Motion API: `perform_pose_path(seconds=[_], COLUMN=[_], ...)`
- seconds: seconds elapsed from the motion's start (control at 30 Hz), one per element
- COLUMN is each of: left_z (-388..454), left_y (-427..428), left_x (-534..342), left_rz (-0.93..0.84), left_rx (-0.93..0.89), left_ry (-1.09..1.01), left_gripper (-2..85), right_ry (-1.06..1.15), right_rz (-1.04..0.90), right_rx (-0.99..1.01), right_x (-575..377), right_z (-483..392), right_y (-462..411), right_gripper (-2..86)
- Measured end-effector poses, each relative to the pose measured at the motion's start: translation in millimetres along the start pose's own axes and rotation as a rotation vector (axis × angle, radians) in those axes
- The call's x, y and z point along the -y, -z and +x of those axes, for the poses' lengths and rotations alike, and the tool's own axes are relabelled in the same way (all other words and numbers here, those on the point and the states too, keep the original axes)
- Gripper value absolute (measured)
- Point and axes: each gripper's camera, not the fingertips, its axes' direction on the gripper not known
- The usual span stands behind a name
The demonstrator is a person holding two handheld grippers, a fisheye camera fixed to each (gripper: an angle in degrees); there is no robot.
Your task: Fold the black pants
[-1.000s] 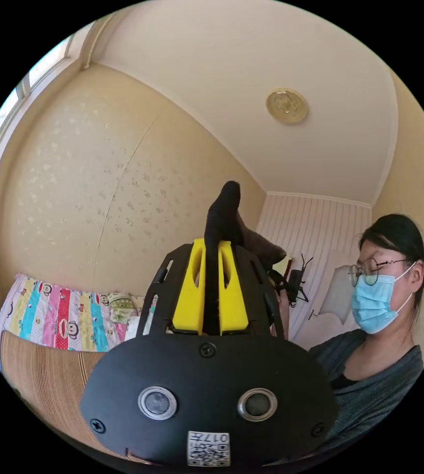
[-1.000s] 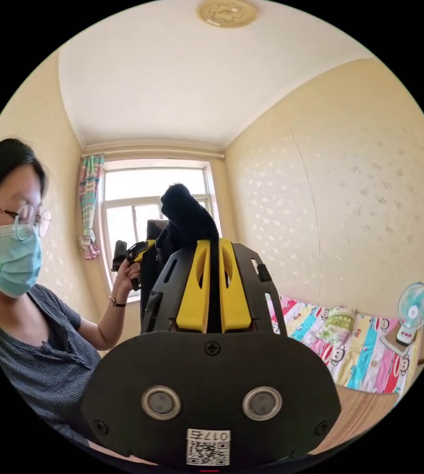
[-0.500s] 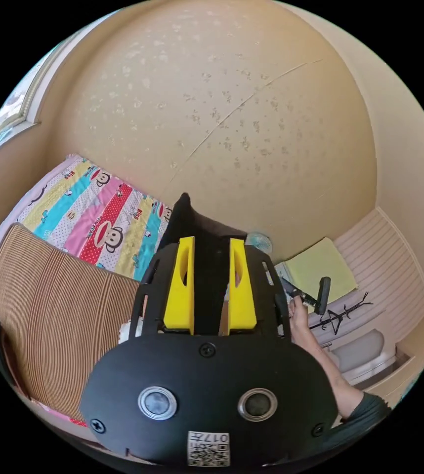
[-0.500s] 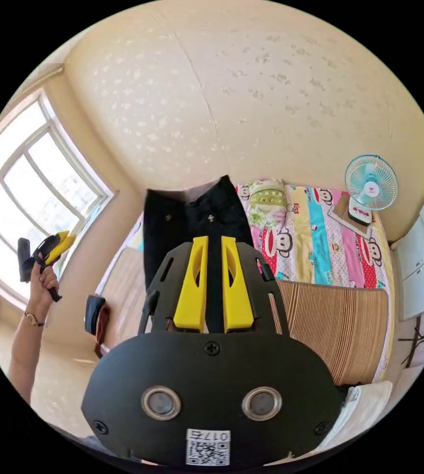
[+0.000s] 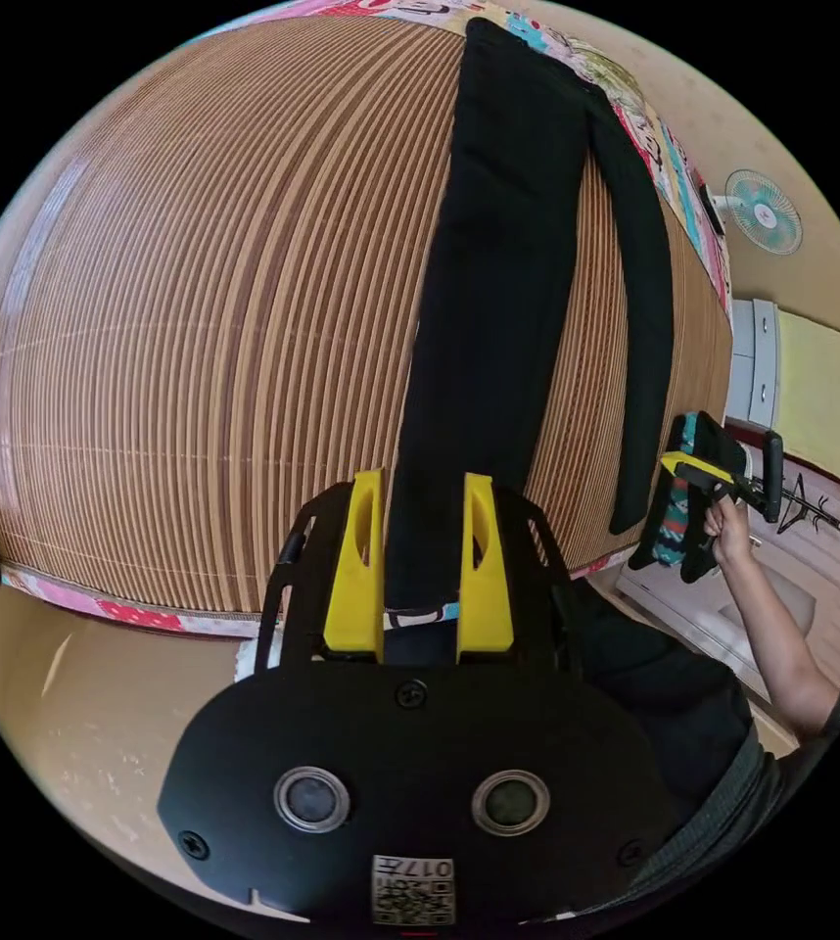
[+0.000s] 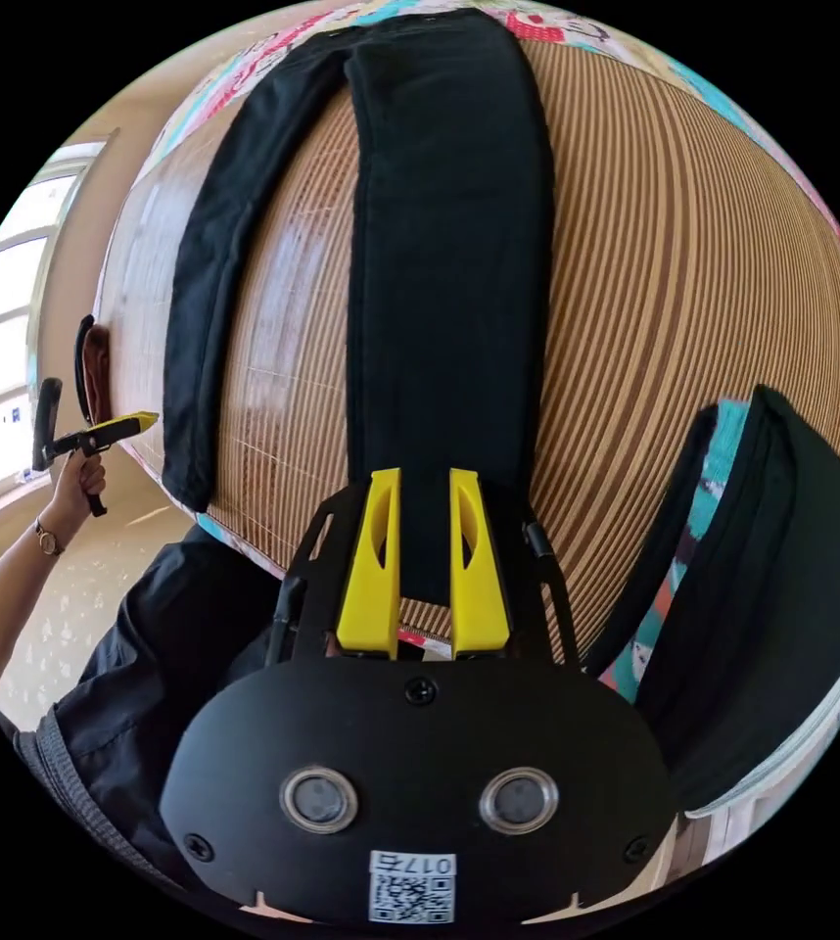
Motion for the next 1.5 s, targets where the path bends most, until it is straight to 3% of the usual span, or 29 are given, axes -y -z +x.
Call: perform_pose_path(seconds=[0.1, 0.17, 0.23, 0.33, 0.43, 0.5, 0.57, 0.63, 0.7, 0.8, 0.97, 1.2, 1.33, 1.5], left_z=[-11, -13, -15, -7, -17, -38, -76, -102, -124, -146, -140, -89, -18, 60], left_y=[-19, -3, 8, 19, 34, 34, 41, 64, 85, 121, 160, 179, 180, 183], left_x=[-8, -24, -31, -40, -56, -60, -71, -80, -89, -105, -113, -97, -89, -84], left_rz=[-0.054, 0.068, 0.074, -0.049, -0.107, -0.209, -0.286, -0.218, -0.183, -0.104, -0.054, -0.090, -0.236, -0.260], left_rx=[0.047, 0.116, 0.166, 0.152, 0.167, 0.130, -0.006, -0.117, -0.174, -0.205, -0.139, -0.231, -0.284, -0.064], left_ry=[0.005, -0.009, 0.025, -0.102, -0.099, -0.035, 0.113, 0.173, 0.224, 0.233, 0.099, -0.116, -0.355, -0.456], left_gripper=[9.5, 8.0, 6.3, 3.8, 3.9, 4.3, 5.0, 5.6, 6.0, 6.2, 6.1, 5.7, 7.8, 17.3], right_ry=[-0.060, -0.138, -0.243, -0.228, -0.096, -0.055, -0.047, -0.086, -0.168, -0.217, -0.210, -0.074, 0.032, 0.211], right_rz=[-0.019, 0.061, 0.102, 0.081, -0.043, -0.141, -0.119, 0.037, 0.072, -0.036, -0.177, 0.024, 0.072, 0.085], right_rx=[0.002, 0.021, 0.178, 0.322, 0.245, 0.269, 0.315, 0.289, 0.223, 0.278, 0.448, 0.647, 0.602, 0.630], right_x=[-16, -28, -46, -71, -87, -93, -106, -133, -152, -169, -196, -267, -295, -298], right_z=[31, 46, 67, 72, 58, 61, 75, 105, 134, 174, 206, 233, 221, 193], right_y=[-17, -10, -4, -7, -7, -4, 13, 48, 62, 50, 16, 80, 140, 181], right_gripper=[5.5, 4.1, 3.0, 2.5, 2.6, 3.1, 3.7, 5.5, 7.7, 10.2, 8.1, 3.5, 2.9, 2.7])
